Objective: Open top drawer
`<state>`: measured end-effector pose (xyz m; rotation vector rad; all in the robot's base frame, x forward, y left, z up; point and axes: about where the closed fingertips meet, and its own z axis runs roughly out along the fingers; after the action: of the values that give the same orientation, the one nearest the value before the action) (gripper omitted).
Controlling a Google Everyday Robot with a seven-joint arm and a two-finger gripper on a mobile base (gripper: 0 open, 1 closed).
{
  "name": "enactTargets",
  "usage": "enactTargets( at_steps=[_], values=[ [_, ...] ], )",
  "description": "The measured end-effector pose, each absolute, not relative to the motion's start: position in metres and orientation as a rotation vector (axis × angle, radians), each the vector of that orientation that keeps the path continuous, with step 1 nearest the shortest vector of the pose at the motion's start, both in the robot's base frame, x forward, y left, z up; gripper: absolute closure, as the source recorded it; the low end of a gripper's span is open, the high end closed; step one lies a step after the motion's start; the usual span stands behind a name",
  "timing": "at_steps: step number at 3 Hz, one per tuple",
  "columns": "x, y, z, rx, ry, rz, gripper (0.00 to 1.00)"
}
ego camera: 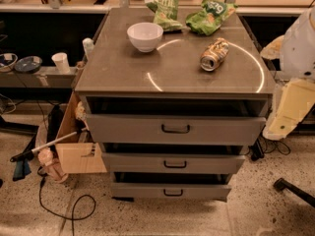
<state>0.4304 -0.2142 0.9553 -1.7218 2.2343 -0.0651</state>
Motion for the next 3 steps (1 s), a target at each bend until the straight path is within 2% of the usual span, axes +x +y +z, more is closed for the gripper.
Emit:
enactTargets(
  at_steps=[3],
  values=[
    [0.448, -0.200, 0.905, -1.719, 2.156, 0.022, 0.00]
  ],
)
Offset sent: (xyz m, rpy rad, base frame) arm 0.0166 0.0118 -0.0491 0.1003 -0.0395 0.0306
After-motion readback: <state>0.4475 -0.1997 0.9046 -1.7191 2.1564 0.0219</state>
